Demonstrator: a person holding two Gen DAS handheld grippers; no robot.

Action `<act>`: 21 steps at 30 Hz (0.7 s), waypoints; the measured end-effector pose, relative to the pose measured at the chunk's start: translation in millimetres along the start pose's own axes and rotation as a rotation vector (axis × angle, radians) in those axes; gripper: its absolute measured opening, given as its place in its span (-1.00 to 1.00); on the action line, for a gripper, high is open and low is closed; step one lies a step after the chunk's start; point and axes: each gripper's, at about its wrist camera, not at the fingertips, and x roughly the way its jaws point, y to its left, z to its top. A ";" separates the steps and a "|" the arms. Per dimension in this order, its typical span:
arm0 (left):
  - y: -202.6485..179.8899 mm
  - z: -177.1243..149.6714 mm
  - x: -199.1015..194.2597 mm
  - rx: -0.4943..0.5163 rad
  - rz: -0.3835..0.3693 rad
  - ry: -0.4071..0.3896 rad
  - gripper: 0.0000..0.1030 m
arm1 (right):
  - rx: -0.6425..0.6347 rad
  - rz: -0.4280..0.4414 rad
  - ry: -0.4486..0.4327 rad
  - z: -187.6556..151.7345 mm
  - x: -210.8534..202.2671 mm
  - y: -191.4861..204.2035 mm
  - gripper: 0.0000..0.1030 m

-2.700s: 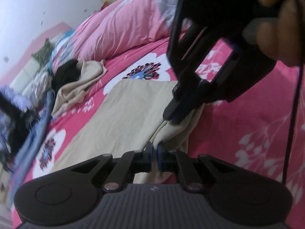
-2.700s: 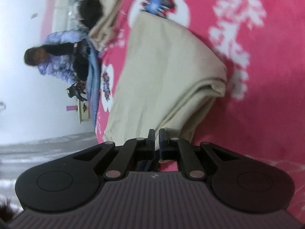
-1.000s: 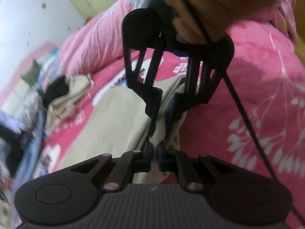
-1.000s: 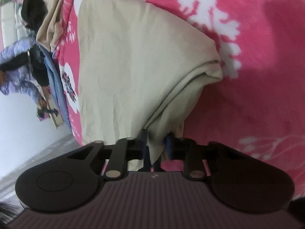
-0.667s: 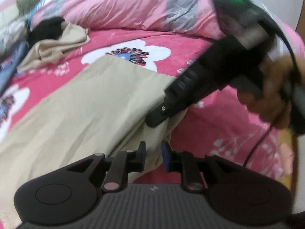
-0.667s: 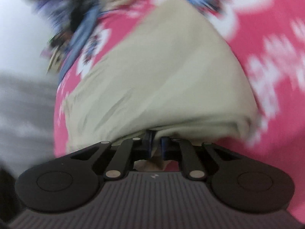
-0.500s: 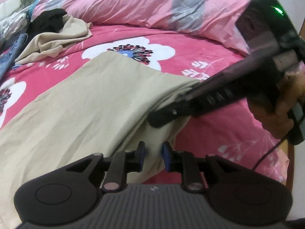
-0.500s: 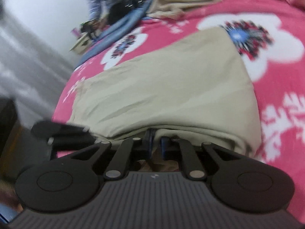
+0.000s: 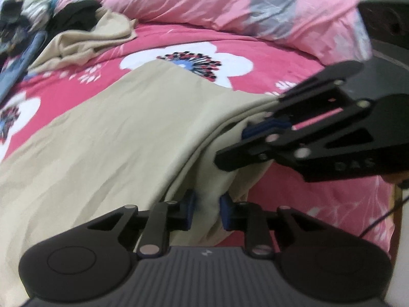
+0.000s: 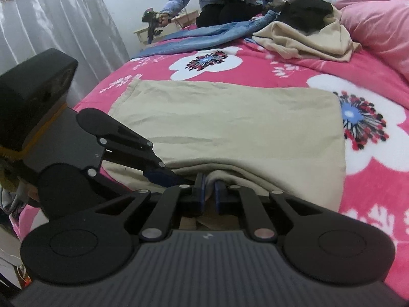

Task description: Fold clothes

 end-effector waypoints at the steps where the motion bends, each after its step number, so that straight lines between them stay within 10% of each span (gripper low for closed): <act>1: 0.7 0.6 0.0 -0.013 0.011 -0.001 -0.76 | 0.007 0.002 -0.005 0.2 -1.9 -1.1 -0.89; 5: -9.5 0.2 0.3 0.010 0.076 -0.001 -0.82 | 0.139 -0.017 0.016 -0.5 -8.7 -11.1 -0.85; 15: -45.2 -12.5 4.8 0.198 0.209 -0.017 -0.82 | 1.086 0.097 0.034 -20.3 -29.6 -63.0 -0.80; 21: -54.7 -18.3 6.0 0.284 0.237 -0.034 -0.82 | 1.256 0.141 0.116 -28.6 -5.5 -70.2 -0.80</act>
